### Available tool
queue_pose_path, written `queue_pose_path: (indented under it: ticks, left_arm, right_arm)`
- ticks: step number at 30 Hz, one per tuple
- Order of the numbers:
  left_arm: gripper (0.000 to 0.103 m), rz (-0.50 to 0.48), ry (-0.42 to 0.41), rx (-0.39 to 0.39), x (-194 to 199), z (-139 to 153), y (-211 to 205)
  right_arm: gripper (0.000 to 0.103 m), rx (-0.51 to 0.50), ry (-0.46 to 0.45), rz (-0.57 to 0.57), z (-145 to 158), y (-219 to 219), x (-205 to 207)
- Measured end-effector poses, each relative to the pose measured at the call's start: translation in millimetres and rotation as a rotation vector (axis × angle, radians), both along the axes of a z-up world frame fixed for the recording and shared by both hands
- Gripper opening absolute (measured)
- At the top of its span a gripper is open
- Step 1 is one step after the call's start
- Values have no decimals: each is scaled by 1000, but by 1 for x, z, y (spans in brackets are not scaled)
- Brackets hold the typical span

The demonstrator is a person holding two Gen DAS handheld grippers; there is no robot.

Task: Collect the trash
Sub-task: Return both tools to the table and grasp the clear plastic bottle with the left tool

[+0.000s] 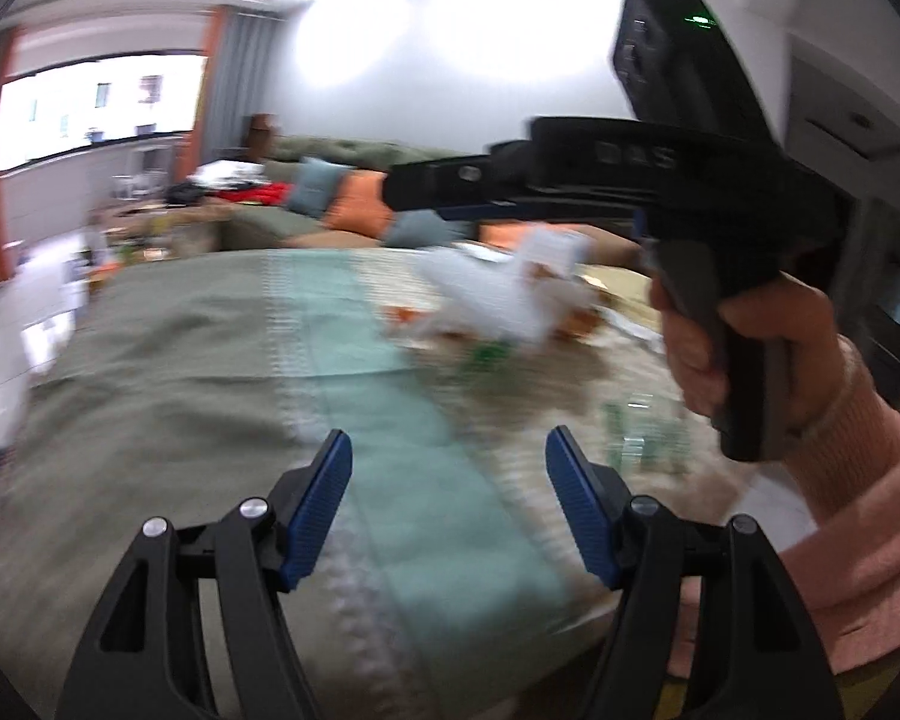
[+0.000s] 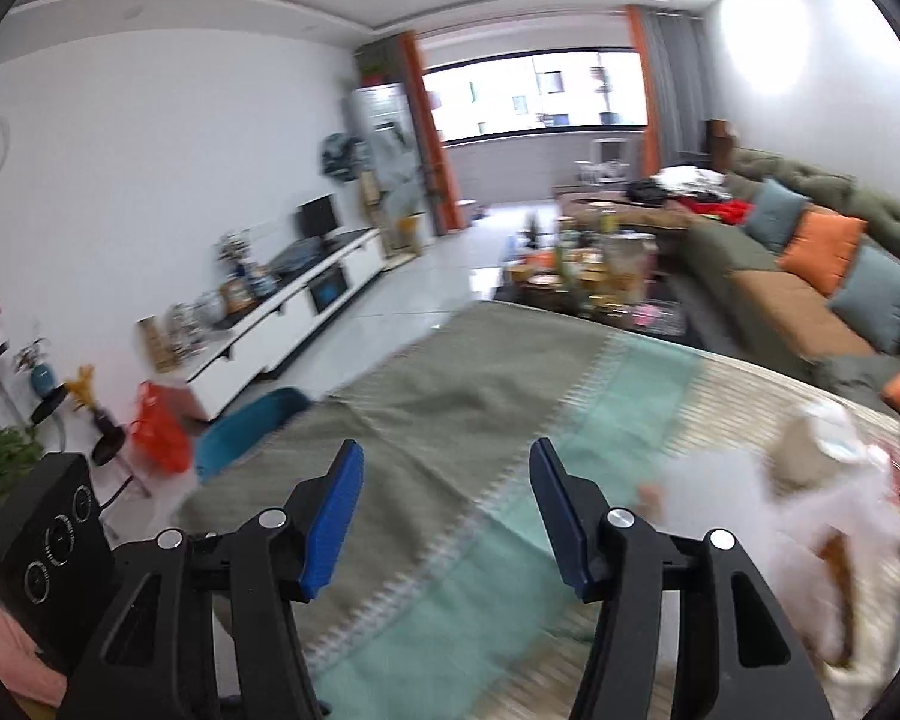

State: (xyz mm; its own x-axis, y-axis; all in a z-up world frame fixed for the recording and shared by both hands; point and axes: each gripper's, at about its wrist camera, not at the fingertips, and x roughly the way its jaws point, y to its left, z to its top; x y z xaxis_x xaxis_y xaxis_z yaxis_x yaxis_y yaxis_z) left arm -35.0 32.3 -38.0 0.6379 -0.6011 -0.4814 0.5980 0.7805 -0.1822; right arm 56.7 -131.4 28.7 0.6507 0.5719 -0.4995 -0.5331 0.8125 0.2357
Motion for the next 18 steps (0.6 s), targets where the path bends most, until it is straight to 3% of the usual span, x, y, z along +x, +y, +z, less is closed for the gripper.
queue_pose_path:
  ticks: [4, 8, 15, 18]
  left_arm:
    - [68, -167, 36, 9, 0, -7, -48]
    - [68, -274, 79, 27, 2, -16, -81]
    - [64, -318, 140, 55, 9, -32, -116]
    - [50, -329, 169, 58, 11, -32, -119]
  right_arm:
    - [58, 18, 19, -108, -6, -53, -1]
    - [59, 51, 48, -173, -16, -90, -5]
    - [59, 86, 98, -217, -40, -119, -15]
    - [59, 101, 112, -210, -49, -127, -21]
